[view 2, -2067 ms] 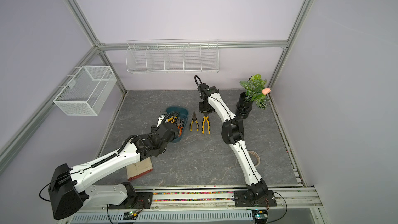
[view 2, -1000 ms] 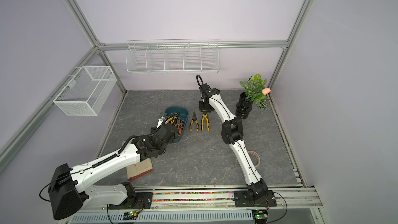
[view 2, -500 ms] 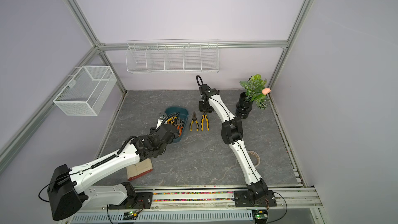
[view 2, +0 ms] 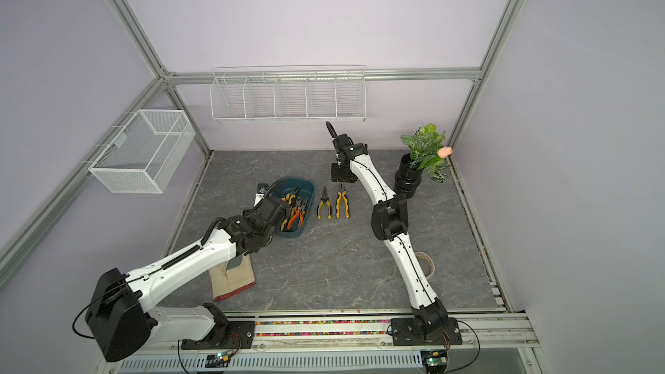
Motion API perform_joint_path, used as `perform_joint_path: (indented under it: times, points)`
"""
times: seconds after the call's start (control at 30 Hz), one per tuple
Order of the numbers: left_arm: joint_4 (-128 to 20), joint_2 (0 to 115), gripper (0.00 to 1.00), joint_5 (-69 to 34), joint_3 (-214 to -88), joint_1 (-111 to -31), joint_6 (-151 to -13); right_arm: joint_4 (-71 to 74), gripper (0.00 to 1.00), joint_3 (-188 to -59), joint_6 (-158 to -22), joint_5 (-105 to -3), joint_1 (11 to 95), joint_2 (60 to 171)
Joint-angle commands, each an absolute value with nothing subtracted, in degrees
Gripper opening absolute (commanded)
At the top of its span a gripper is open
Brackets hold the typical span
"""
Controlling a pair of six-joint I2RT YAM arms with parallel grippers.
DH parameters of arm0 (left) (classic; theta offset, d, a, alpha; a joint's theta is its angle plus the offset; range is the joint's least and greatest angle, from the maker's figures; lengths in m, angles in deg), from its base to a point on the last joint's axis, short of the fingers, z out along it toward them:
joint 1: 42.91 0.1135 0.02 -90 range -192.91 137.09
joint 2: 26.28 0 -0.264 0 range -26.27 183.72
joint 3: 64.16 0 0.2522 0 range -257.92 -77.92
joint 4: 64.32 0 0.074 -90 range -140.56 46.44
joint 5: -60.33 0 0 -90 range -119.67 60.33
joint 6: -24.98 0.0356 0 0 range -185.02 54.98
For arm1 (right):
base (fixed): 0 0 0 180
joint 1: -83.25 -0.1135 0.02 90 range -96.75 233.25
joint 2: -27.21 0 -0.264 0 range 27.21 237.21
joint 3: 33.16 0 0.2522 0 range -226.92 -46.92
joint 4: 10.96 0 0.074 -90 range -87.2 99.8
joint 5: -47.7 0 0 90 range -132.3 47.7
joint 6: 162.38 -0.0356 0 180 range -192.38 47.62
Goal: Take the pliers out of the storage box
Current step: Place the pliers at the center of the board, then adjust the storage box at the center of the board.
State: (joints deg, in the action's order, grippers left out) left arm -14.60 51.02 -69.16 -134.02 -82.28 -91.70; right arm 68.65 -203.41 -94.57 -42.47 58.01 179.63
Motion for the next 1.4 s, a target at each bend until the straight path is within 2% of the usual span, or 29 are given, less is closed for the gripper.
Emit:
perform_joint_path:
  times: [0.0, 0.2, 0.3, 0.5, 0.67, 0.87, 0.97, 1.03, 1.1, 1.13, 1.37]
  points:
    - [-12.3, 55.4, 0.69, -63.5, -139.7, -77.5, -92.1, 68.5, 0.53, -198.1, -93.0, -44.3, 56.9, 169.0]
    - [-11.7, 65.7, 0.65, -58.0, -152.9, -73.1, -88.2, 56.6, 0.53, -175.1, -94.3, -46.1, 55.6, 153.4]
    - [-8.3, 70.6, 0.65, -56.7, -158.1, -71.8, -88.1, 55.0, 0.53, -169.4, -94.7, -46.7, 55.8, 149.4]
    - [-10.2, 75.3, 0.64, -54.6, -158.1, -69.5, -87.8, 47.6, 0.52, -153.9, -95.8, -48.9, 55.8, 140.2]
    - [-12.0, 81.0, 0.5, -51.2, -160.1, -65.9, -86.3, 43.6, 0.52, -145.2, -97.4, -50.8, 55.3, 134.4]
    - [-10.7, 87.5, 0.49, -49.4, -165.5, -65.3, -85.0, 42.0, 0.52, -139.5, -97.7, -51.0, 55.1, 132.1]
    - [-10.6, 89.3, 0.4, -49.3, -166.3, -65.4, -85.1, 41.0, 0.52, -137.3, -98.2, -51.2, 54.9, 131.5]
    - [-10.3, 89.8, 0.24, -49.2, -166.2, -65.3, -85.6, 41.0, 0.51, -136.6, -98.2, -51.1, 54.6, 131.4]
    - [-10.0, 89.9, 0.02, -49.0, -165.6, -65.0, -86.3, 41.0, 0.51, -136.1, -98.2, -51.0, 54.3, 131.4]
    - [-10.3, 89.6, 0.0, -48.9, -164.9, -64.8, -86.6, 41.0, 0.51, -135.9, -98.1, -50.9, 54.0, 131.4]
    - [-11.8, 84.9, 0.0, -49.5, -157.9, -64.4, -88.5, 43.4, 0.5, -137.9, -96.0, -47.8, 48.7, 133.5]
